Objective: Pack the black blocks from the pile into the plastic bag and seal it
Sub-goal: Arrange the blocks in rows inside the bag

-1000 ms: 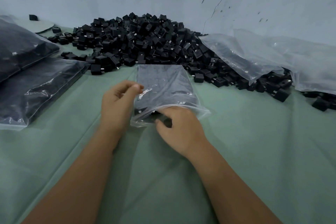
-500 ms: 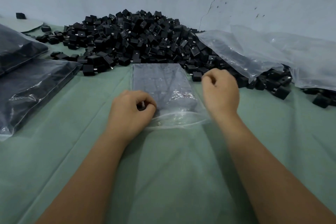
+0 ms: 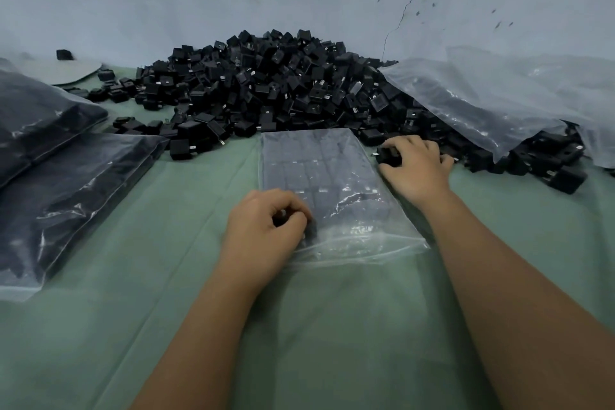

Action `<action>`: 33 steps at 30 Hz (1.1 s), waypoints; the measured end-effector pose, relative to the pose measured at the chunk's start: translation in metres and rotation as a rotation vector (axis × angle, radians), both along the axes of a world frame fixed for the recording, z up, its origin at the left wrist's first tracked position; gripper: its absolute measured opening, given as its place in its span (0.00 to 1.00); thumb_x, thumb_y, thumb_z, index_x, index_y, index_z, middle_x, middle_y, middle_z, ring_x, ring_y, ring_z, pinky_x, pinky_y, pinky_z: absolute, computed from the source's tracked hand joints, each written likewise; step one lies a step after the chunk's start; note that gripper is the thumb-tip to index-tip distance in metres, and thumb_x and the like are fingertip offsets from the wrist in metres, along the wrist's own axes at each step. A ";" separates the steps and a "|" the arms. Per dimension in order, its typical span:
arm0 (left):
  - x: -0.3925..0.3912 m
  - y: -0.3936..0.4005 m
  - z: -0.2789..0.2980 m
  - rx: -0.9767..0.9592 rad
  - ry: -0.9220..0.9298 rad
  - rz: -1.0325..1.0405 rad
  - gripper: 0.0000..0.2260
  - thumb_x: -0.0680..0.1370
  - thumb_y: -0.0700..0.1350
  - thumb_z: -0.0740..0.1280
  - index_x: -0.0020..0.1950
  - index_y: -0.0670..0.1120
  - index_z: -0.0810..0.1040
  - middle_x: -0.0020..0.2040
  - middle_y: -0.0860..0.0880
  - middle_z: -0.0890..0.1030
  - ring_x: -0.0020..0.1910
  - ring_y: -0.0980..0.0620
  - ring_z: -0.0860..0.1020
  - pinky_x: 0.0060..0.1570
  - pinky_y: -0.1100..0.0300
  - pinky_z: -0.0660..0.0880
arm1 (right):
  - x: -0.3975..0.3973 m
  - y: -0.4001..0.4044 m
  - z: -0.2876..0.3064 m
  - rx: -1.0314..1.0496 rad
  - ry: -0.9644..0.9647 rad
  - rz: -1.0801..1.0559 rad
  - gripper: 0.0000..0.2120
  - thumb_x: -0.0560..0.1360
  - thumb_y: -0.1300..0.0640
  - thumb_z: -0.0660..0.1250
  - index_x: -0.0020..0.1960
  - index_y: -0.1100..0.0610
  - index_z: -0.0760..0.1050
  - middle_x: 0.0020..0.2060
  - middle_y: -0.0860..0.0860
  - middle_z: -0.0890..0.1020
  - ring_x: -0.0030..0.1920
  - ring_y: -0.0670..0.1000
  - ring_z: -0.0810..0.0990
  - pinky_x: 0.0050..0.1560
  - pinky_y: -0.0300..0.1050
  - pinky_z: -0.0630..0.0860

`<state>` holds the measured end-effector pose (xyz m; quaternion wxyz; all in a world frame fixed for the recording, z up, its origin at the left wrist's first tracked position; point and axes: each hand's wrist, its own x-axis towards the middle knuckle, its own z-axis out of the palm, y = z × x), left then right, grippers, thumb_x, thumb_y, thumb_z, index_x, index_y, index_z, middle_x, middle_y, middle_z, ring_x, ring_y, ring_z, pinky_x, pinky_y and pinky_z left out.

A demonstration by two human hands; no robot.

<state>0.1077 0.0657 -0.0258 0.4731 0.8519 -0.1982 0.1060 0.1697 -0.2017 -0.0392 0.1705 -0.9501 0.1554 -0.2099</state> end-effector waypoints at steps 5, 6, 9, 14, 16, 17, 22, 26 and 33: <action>0.000 0.000 0.002 -0.101 0.136 -0.020 0.14 0.73 0.35 0.66 0.36 0.52 0.83 0.33 0.53 0.83 0.34 0.55 0.80 0.36 0.63 0.75 | -0.026 0.007 0.002 0.030 -0.079 0.032 0.10 0.69 0.43 0.68 0.50 0.39 0.74 0.57 0.41 0.74 0.64 0.50 0.65 0.61 0.48 0.53; 0.000 0.001 0.002 -0.129 0.160 -0.023 0.13 0.74 0.35 0.66 0.36 0.51 0.83 0.34 0.52 0.83 0.33 0.56 0.79 0.34 0.66 0.74 | -0.032 0.010 0.001 0.021 -0.104 0.037 0.10 0.69 0.43 0.69 0.49 0.40 0.74 0.56 0.41 0.74 0.63 0.50 0.65 0.58 0.45 0.52; -0.003 0.001 0.001 -0.163 0.174 -0.034 0.11 0.75 0.35 0.67 0.39 0.48 0.84 0.34 0.51 0.83 0.30 0.61 0.78 0.31 0.72 0.71 | -0.050 0.015 -0.001 -0.003 -0.152 0.009 0.10 0.69 0.46 0.71 0.50 0.44 0.76 0.52 0.43 0.71 0.60 0.51 0.65 0.54 0.40 0.51; -0.007 0.002 0.003 -0.027 0.062 -0.053 0.05 0.75 0.46 0.69 0.42 0.50 0.83 0.38 0.52 0.82 0.38 0.56 0.80 0.43 0.59 0.78 | -0.085 0.020 -0.003 0.220 -0.191 -0.034 0.12 0.70 0.58 0.67 0.48 0.43 0.77 0.46 0.44 0.70 0.55 0.52 0.70 0.53 0.42 0.64; -0.011 0.005 0.003 0.180 -0.079 -0.073 0.14 0.70 0.61 0.66 0.46 0.53 0.82 0.40 0.52 0.79 0.45 0.51 0.77 0.51 0.51 0.74 | -0.097 0.022 -0.003 0.317 -0.184 -0.015 0.11 0.71 0.57 0.68 0.50 0.44 0.78 0.46 0.47 0.74 0.51 0.54 0.74 0.51 0.46 0.72; -0.014 0.006 0.003 0.266 -0.127 -0.090 0.20 0.68 0.67 0.63 0.50 0.55 0.81 0.42 0.54 0.77 0.46 0.51 0.74 0.53 0.51 0.71 | -0.102 0.023 -0.003 0.319 -0.186 -0.011 0.11 0.71 0.57 0.69 0.51 0.45 0.78 0.46 0.49 0.76 0.51 0.54 0.75 0.50 0.46 0.73; -0.018 0.005 0.002 0.424 -0.208 -0.102 0.30 0.64 0.71 0.65 0.63 0.60 0.73 0.45 0.60 0.71 0.49 0.55 0.69 0.59 0.53 0.64 | -0.122 0.053 0.013 0.297 -0.554 0.048 0.11 0.72 0.60 0.70 0.53 0.51 0.79 0.48 0.49 0.76 0.51 0.52 0.77 0.49 0.38 0.71; -0.010 0.002 -0.001 0.219 -0.234 -0.061 0.10 0.76 0.57 0.67 0.51 0.53 0.81 0.42 0.55 0.77 0.46 0.51 0.74 0.53 0.49 0.71 | -0.137 0.100 0.017 0.164 -0.652 0.331 0.09 0.68 0.57 0.65 0.47 0.56 0.76 0.42 0.47 0.75 0.43 0.49 0.73 0.42 0.39 0.69; -0.004 -0.001 -0.006 0.024 -0.100 -0.009 0.12 0.81 0.48 0.64 0.41 0.46 0.82 0.37 0.51 0.80 0.42 0.49 0.77 0.42 0.52 0.73 | -0.133 0.126 0.010 -0.287 -0.374 0.505 0.08 0.67 0.58 0.69 0.46 0.57 0.77 0.39 0.51 0.78 0.40 0.52 0.74 0.34 0.46 0.73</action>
